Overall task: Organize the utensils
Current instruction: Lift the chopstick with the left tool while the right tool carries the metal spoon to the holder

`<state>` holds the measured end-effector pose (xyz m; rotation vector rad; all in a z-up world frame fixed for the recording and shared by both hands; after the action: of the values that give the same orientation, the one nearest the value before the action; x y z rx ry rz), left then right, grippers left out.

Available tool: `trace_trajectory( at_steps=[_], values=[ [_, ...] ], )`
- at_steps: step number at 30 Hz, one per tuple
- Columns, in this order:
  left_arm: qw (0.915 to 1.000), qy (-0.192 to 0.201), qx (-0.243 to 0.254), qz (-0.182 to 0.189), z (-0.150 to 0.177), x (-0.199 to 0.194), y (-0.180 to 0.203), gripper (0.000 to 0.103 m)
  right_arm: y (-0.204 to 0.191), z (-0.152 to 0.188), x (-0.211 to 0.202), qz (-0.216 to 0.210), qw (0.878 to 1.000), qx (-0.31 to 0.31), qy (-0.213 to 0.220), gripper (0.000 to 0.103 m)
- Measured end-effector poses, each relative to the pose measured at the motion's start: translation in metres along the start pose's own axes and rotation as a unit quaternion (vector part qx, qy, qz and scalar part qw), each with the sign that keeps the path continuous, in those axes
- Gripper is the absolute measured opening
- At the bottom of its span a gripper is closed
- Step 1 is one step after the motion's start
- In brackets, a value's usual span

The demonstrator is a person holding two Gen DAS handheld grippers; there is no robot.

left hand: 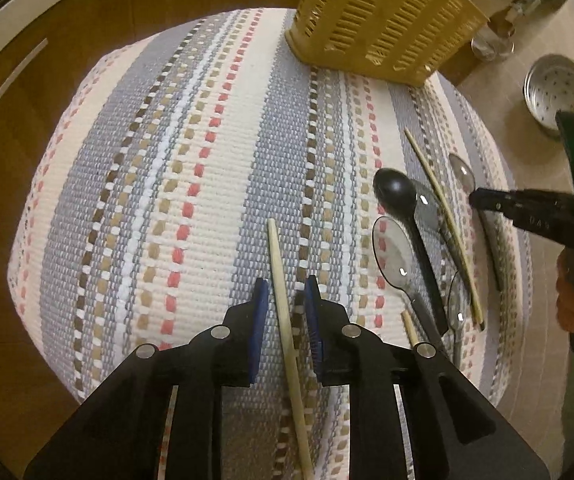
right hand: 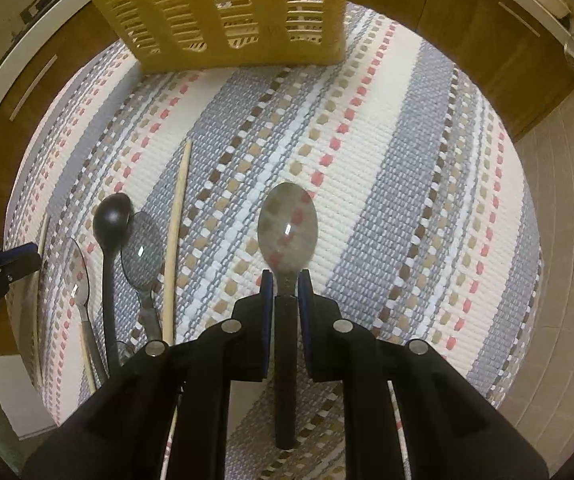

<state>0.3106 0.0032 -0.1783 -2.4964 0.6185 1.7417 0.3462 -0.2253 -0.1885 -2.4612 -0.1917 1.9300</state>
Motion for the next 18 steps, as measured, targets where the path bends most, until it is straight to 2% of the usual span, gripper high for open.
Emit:
trace_trajectory(
  at_steps=[5,7,8,9,11,14,16,18],
  values=[
    [0.9994,-0.014,0.022,-0.021,-0.006,0.005,0.006,0.018,-0.004,-0.006,0.001,0.007,1.000,-0.003,-0.006,0.010],
    [0.9984,-0.009,0.030,-0.047,-0.008,0.007,0.007,0.005,-0.007,-0.008,-0.001,0.009,1.000,-0.012,0.002,0.010],
    [0.9984,-0.009,0.025,-0.050,-0.008,0.007,0.006,0.004,-0.007,-0.008,-0.002,0.013,1.000,-0.018,0.009,0.009],
    [0.9994,-0.002,0.003,-0.034,-0.008,0.007,0.006,0.003,-0.009,-0.008,-0.004,0.012,1.000,-0.021,0.018,0.009],
    [0.9994,0.028,-0.020,0.005,-0.011,0.003,0.007,0.003,-0.019,-0.001,-0.014,-0.008,0.999,-0.024,0.036,0.009],
    [0.9964,0.080,-0.025,0.010,-0.018,-0.011,0.007,0.003,-0.023,0.003,-0.034,-0.018,0.997,-0.027,0.072,0.009],
    [0.9904,0.126,-0.036,0.044,-0.027,-0.029,0.010,0.003,-0.027,0.003,-0.053,-0.041,0.994,-0.029,0.100,0.009],
    [0.9826,0.173,-0.037,0.054,-0.037,-0.049,0.015,0.003,-0.028,0.003,-0.070,-0.049,0.990,-0.032,0.127,0.009]
  ],
)
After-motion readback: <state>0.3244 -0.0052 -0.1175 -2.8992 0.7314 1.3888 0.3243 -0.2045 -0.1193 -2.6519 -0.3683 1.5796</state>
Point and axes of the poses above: each gripper's, at about its wrist camera, not at the fingertips, and x roughly the way its jaws point, y to its right, z to its underside, the point moved 8 cm from there along x, roughly the way its jaws point, and after that the axes turned 10 degrees about x, right-handed, at the moved point
